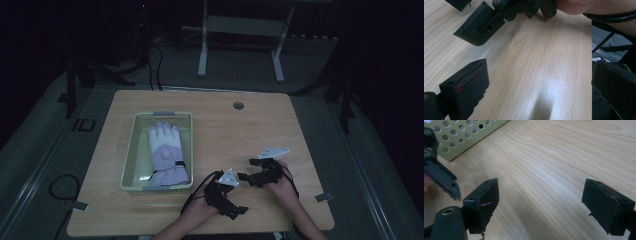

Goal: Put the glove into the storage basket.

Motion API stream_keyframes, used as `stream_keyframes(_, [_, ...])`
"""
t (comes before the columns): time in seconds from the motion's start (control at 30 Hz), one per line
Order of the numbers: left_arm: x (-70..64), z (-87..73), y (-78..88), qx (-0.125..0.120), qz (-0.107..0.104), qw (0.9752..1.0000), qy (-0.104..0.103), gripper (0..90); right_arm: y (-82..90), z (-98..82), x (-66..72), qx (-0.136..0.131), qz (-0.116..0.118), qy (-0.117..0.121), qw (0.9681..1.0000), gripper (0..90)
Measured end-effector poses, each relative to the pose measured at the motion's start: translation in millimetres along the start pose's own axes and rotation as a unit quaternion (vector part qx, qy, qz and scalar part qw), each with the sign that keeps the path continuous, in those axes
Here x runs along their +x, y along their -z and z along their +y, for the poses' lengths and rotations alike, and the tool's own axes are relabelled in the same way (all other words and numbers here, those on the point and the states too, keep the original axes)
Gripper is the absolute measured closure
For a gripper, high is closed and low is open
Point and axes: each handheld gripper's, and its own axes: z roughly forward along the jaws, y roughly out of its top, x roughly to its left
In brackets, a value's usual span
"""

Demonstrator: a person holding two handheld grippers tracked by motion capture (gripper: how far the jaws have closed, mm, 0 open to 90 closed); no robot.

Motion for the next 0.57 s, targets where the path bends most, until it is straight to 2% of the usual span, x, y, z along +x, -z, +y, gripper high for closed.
stream_keyframes(0.3, [1.0, -10.0, -7.3, -0.006, -0.011, 0.9999, 0.006, 1.5, 0.0, -7.2, -2.1, 0.003, -0.007, 0.011, 0.9999, 14.2])
stream_keyframes(0.4, [-0.4, -11.8, -7.1, -0.011, -0.006, 0.9999, 0.001, 1.6, -1.1, -8.6, -4.1, 0.009, -0.015, 0.014, 0.9997, 14.2])
stream_keyframes(0.57, [-1.2, -12.8, -7.0, -0.012, -0.005, 0.9999, -0.001, 1.6, 0.3, -8.3, -5.2, 0.004, -0.013, 0.012, 0.9998, 14.2])
